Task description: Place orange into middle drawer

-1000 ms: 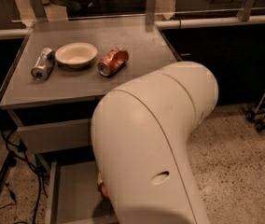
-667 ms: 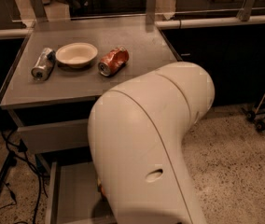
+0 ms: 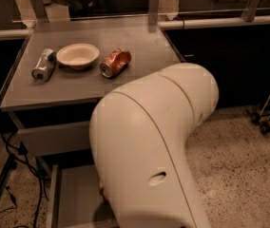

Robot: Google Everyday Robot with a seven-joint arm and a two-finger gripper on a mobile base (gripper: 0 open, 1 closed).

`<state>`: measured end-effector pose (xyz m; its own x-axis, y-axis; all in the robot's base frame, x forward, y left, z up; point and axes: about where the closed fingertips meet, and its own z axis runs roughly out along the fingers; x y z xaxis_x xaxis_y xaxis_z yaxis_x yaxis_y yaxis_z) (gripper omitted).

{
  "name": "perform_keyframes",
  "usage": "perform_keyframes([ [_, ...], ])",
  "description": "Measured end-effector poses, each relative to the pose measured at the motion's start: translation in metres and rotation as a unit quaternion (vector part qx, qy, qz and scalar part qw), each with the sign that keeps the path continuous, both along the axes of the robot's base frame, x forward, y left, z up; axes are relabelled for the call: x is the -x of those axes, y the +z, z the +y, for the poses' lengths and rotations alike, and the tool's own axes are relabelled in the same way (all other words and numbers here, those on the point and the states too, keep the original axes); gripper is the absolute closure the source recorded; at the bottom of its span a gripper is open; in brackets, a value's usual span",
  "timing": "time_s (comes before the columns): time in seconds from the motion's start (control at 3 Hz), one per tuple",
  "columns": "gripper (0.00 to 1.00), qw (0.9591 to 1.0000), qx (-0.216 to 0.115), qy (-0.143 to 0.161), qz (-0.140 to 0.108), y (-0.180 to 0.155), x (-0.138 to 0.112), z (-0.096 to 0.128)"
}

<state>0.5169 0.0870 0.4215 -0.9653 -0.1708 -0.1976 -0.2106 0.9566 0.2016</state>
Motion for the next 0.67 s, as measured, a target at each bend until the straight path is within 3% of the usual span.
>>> perform_keyframes([
  [0.67, 0.34, 1.0, 0.0, 0.0, 0.0, 0.0, 0.0, 0.0],
])
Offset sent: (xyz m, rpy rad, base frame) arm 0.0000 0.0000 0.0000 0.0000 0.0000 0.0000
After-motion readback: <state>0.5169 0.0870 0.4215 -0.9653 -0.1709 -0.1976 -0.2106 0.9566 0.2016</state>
